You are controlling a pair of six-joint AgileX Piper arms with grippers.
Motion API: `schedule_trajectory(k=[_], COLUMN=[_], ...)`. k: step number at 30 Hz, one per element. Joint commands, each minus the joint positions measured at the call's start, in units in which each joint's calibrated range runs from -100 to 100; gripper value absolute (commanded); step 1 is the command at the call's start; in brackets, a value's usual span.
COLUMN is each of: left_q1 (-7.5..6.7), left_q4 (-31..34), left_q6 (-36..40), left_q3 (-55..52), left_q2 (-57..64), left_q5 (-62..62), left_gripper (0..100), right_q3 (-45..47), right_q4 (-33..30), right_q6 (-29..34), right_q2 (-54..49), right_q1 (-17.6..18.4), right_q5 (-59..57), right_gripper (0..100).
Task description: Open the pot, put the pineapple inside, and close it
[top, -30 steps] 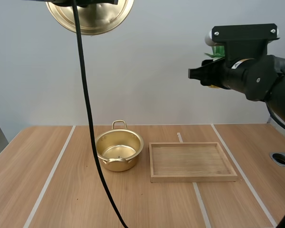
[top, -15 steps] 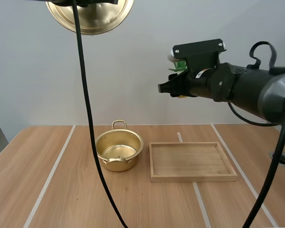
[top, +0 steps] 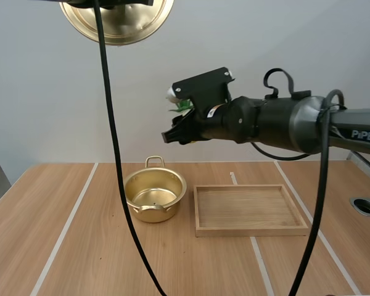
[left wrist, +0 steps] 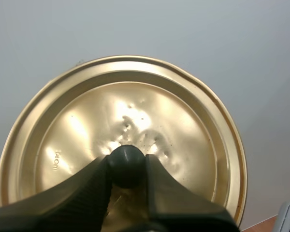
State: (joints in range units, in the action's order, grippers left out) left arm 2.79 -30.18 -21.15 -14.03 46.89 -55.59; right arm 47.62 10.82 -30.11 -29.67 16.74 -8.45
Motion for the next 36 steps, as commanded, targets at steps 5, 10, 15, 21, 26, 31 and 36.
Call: schedule_trajectory(k=[5,10,15,21,26,31,36], left_q1=[-0.12,-0.12,-0.12,-0.12,-0.12,-0.12,-0.12], left_q4=[-0.7,-0.7,-0.7,-0.7,-0.7,-0.7,-0.7], left_q6=[0.5,0.5,0.5,0.5,0.5,0.5,0.5], left_q3=[0.5,0.5,0.5,0.5,0.5,0.5,0.5], left_q2=[0.1,0.1,0.1,0.1,0.1,0.1,0.1], left_q5=[1.3,1.3,1.3,1.3,1.3,1.3,1.3], left_gripper=[0,0,0,0,0,0,0], right_q3=[-0.5,-0.5,-0.5,-0.5,-0.5,-0.5,-0.5], right_q4=[0.0,0.0,-0.5,-1.5,-3.0,-3.1,-3.2], right_q6=[-0.4,-0.5,-0.5,-0.5,-0.5,-0.5,-0.5], right_q2=[5.0,9.0,12.7,17.8,21.7,25.4,28.2], right_q1=[4.2,5.8,7.0,7.5,7.5,7.5,7.5], right_q5=[3.2,5.3,9.0,12.3,15.7,17.6,19.1], right_gripper=[0,0,0,0,0,0,0])
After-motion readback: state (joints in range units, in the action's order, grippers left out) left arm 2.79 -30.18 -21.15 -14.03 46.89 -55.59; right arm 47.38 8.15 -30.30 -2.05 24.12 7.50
